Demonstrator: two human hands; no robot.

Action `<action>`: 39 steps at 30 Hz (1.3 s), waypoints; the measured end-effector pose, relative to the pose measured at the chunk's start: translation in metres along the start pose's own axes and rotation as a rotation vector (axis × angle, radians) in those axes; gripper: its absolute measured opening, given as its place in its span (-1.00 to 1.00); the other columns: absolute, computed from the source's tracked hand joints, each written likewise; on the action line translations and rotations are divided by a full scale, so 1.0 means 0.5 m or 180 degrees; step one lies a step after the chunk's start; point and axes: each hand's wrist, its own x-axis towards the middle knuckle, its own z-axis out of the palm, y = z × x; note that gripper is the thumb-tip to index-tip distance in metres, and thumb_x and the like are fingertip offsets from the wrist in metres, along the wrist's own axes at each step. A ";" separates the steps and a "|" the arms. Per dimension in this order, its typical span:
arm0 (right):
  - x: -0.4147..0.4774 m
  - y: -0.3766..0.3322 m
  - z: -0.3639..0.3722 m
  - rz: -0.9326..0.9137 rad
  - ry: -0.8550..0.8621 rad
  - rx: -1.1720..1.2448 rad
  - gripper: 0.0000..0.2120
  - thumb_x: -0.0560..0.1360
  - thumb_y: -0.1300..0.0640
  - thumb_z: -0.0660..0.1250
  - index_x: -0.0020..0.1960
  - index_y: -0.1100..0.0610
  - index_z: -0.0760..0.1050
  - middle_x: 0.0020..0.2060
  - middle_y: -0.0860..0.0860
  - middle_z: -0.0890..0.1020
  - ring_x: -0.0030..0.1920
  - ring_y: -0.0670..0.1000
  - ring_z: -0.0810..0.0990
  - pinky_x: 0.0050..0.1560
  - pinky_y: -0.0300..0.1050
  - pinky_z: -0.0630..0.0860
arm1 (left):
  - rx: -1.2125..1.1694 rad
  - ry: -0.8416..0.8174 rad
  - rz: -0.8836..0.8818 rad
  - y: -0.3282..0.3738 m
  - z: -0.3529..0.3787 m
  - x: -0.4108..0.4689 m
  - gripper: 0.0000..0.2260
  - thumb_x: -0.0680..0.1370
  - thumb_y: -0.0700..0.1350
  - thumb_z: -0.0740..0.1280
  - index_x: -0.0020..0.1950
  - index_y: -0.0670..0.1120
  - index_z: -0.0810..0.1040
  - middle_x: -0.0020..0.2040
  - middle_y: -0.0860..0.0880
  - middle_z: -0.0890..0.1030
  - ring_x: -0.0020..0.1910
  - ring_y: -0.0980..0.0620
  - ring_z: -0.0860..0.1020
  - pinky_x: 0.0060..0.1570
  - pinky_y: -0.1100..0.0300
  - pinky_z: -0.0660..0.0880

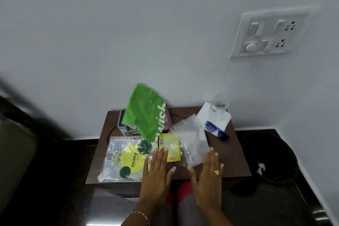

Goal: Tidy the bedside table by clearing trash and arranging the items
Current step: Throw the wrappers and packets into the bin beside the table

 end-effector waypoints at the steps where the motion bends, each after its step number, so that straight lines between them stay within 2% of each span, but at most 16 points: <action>1: 0.015 0.006 -0.006 0.0404 0.0088 0.0437 -0.20 0.47 -0.35 0.01 0.51 0.11 -0.07 0.53 0.01 0.00 0.53 0.02 -0.07 0.50 0.07 -0.05 | -0.0783 0.0010 -0.0479 0.019 -0.001 0.022 -0.49 0.61 0.17 -0.02 0.52 0.02 0.10 0.51 0.13 0.17 0.50 0.18 0.06 0.47 0.11 0.03; 4: 0.073 0.033 -0.032 0.1397 0.0159 0.1269 -0.10 0.38 -0.36 0.17 0.52 0.08 -0.06 0.53 0.08 0.02 0.52 0.09 0.01 0.47 0.16 0.11 | -0.2333 -0.0026 -0.1622 0.064 0.009 0.092 -0.50 0.59 0.08 0.15 0.50 -0.02 0.14 0.37 0.01 0.40 0.38 0.01 0.36 0.37 0.03 0.30; 6: 0.112 0.053 -0.040 0.1753 0.0072 0.1638 -0.11 0.37 -0.29 0.25 0.51 0.14 0.02 0.50 0.14 0.14 0.49 0.15 0.14 0.43 0.12 0.19 | -0.2936 -0.0248 -0.2425 0.078 0.037 0.138 -0.43 0.54 0.16 0.22 0.48 -0.02 0.16 0.27 -0.04 0.46 0.29 -0.11 0.44 0.33 -0.02 0.34; 8: 0.139 0.074 -0.036 0.2039 -0.0220 0.1944 -0.21 0.42 -0.21 0.30 0.48 0.16 0.12 0.45 0.14 0.28 0.43 0.15 0.28 0.36 0.06 0.28 | -0.3316 -0.0454 -0.2770 0.087 0.069 0.163 -0.37 0.48 0.19 0.28 0.45 -0.03 0.17 0.25 -0.16 0.51 0.19 -0.18 0.51 0.28 -0.10 0.40; 10: 0.146 0.090 -0.026 0.2182 -0.0603 0.2055 -0.31 0.46 -0.16 0.30 0.45 0.14 0.20 0.38 0.13 0.39 0.36 0.15 0.38 0.27 0.03 0.36 | -0.3499 -0.0379 -0.2861 0.110 0.080 0.178 -0.43 0.50 0.03 0.34 0.43 -0.10 0.20 0.11 -0.23 0.57 0.01 -0.15 0.55 0.10 -0.02 0.49; 11: 0.145 0.095 -0.020 0.2199 -0.0684 0.2049 -0.35 0.46 -0.15 0.30 0.43 0.13 0.24 0.35 0.12 0.42 0.32 0.15 0.41 0.23 0.03 0.39 | -0.3537 -0.0268 -0.2854 0.118 0.084 0.181 -0.47 0.51 -0.06 0.36 0.40 -0.12 0.22 0.01 -0.15 0.57 -0.06 -0.09 0.54 0.00 0.05 0.49; 13: 0.139 0.099 -0.013 0.2184 -0.0671 0.2166 -0.42 0.46 -0.10 0.33 0.38 0.14 0.31 0.27 0.11 0.49 0.24 0.11 0.47 0.21 0.02 0.44 | -0.3604 -0.0136 -0.2785 0.128 0.092 0.179 -0.50 0.49 -0.18 0.38 0.37 -0.13 0.26 -0.07 0.00 0.52 -0.09 0.00 0.51 0.00 0.08 0.48; 17: 0.124 0.092 -0.019 0.2009 -0.0574 0.2438 -0.62 0.46 0.07 0.37 0.25 0.11 0.44 0.10 0.04 0.54 0.10 0.03 0.53 0.12 -0.06 0.48 | -0.3603 -0.0098 -0.2581 0.125 0.084 0.171 -0.57 0.46 -0.28 0.38 0.28 -0.07 0.37 -0.01 -0.04 0.54 -0.11 0.05 0.54 -0.06 0.15 0.51; 20: 0.104 0.085 -0.025 0.1696 -0.0458 0.2600 -0.73 0.44 0.15 0.39 0.11 -0.01 0.48 0.09 0.04 0.59 0.09 0.01 0.57 0.10 -0.04 0.53 | -0.3525 0.0018 -0.2375 0.134 0.070 0.171 -0.65 0.46 -0.34 0.35 0.19 -0.07 0.45 0.02 -0.08 0.58 -0.11 0.07 0.55 -0.05 0.10 0.53; 24: 0.071 0.067 -0.059 0.1337 -0.0343 0.2695 -0.70 0.44 0.20 0.39 0.02 -0.17 0.48 0.09 -0.06 0.56 0.11 -0.09 0.53 0.03 -0.23 0.48 | -0.3970 -0.0097 -0.2135 0.159 0.033 0.157 -0.71 0.50 -0.39 0.26 0.06 -0.03 0.53 -0.09 -0.02 0.61 -0.17 0.06 0.59 -0.17 0.20 0.57; 28: 0.043 0.062 -0.098 0.1284 -0.0005 0.2836 -0.79 0.40 -0.04 0.42 0.00 -0.19 0.50 0.08 -0.14 0.52 0.15 -0.06 0.50 0.13 -0.05 0.49 | -0.4308 -0.0430 -0.1816 0.182 -0.027 0.127 -0.76 0.51 -0.42 0.21 0.05 -0.17 0.55 -0.24 -0.03 0.58 -0.27 0.03 0.54 -0.31 0.29 0.54; 30: 0.043 0.074 -0.116 0.1460 0.0078 0.2838 -0.60 0.30 -0.27 0.40 0.08 -0.16 0.47 0.14 -0.06 0.49 0.16 -0.01 0.50 0.16 0.05 0.51 | -0.4257 -0.0628 -0.1641 0.188 -0.055 0.110 -0.81 0.52 -0.39 0.22 0.01 -0.19 0.56 -0.27 -0.06 0.60 -0.28 -0.01 0.55 -0.26 0.21 0.53; 32: 0.052 0.101 -0.135 0.1583 -0.0136 0.2932 -0.35 0.25 -0.31 0.41 0.25 -0.07 0.40 0.25 -0.01 0.43 0.21 0.02 0.48 0.23 0.12 0.47 | -0.4164 -0.0758 -0.1513 0.193 -0.073 0.097 -0.83 0.52 -0.36 0.23 0.01 -0.21 0.57 -0.27 -0.07 0.65 -0.28 0.01 0.60 -0.18 0.15 0.55; 34: 0.060 0.132 -0.165 0.1552 -0.0801 0.3219 -0.27 0.28 -0.26 0.44 0.36 -0.07 0.31 0.33 -0.03 0.41 0.24 -0.01 0.47 0.29 0.12 0.42 | -0.4095 -0.0881 -0.1406 0.205 -0.091 0.095 -0.81 0.50 -0.38 0.22 -0.03 -0.20 0.59 -0.27 -0.04 0.67 -0.28 0.07 0.62 -0.18 0.20 0.56; 37: 0.058 0.161 -0.224 0.1279 -0.1733 0.3487 -0.31 0.23 -0.34 0.40 0.28 -0.09 0.43 0.19 -0.09 0.61 0.17 -0.06 0.60 0.19 0.02 0.50 | -0.3933 -0.1017 -0.1253 0.229 -0.104 0.110 -0.80 0.46 -0.39 0.24 -0.13 -0.15 0.60 -0.31 -0.01 0.66 -0.31 0.10 0.61 -0.23 0.26 0.55; 39: 0.057 0.177 -0.251 0.1242 -0.1754 0.3424 -0.25 0.10 -0.31 0.50 0.19 0.03 0.53 0.07 -0.02 0.68 0.09 -0.01 0.64 0.08 -0.06 0.55 | -0.3810 -0.1077 -0.1107 0.248 -0.102 0.124 -0.89 0.36 -0.30 0.27 -0.19 -0.17 0.56 -0.37 0.02 0.63 -0.35 0.11 0.57 -0.28 0.28 0.52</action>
